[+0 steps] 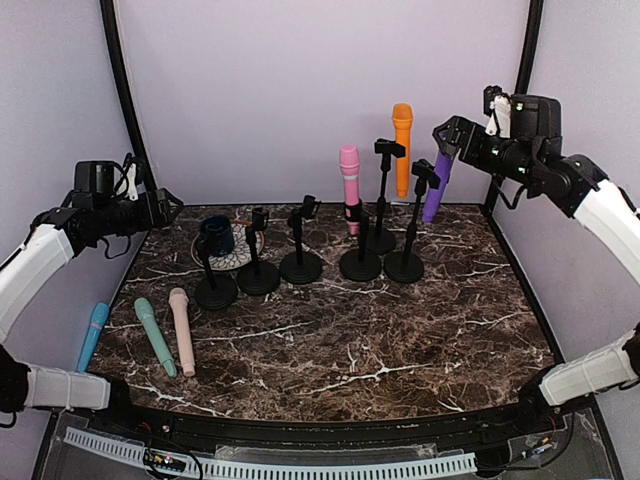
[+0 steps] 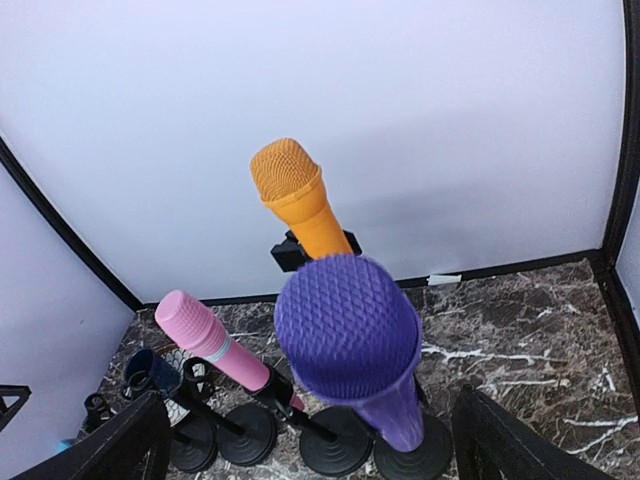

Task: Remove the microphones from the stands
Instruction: Place the microphone at the corner of the board.

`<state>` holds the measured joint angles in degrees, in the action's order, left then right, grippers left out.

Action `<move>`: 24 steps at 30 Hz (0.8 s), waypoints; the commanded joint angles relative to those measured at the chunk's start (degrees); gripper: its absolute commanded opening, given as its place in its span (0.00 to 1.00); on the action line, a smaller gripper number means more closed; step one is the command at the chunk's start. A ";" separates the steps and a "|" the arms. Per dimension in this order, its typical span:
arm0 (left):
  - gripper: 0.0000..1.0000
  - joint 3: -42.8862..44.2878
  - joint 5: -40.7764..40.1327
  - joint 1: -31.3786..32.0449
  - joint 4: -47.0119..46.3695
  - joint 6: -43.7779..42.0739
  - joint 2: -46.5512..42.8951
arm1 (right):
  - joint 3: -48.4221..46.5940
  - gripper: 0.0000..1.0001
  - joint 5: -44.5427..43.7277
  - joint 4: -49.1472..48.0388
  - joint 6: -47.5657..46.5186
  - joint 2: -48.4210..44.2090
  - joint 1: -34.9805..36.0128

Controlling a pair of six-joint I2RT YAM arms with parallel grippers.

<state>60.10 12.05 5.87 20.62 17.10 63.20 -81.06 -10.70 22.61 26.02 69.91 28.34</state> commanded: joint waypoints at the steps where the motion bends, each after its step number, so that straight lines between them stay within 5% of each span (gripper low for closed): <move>1: 0.94 0.07 3.35 -2.88 2.17 -9.50 1.55 | -7.13 0.99 -1.76 2.32 -6.59 5.41 -0.54; 5: 0.95 -4.94 2.25 -2.93 -3.50 -12.64 -0.18 | -11.09 0.95 -3.87 3.21 -8.79 9.21 -0.65; 24: 0.94 -16.47 -4.39 -2.95 -11.58 -16.75 -4.37 | -10.15 0.38 -3.82 2.03 -12.76 7.66 -0.56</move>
<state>44.47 8.43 3.09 11.16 1.72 60.23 -91.39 -15.27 27.38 16.32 81.54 27.97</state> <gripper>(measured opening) 0.945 0.509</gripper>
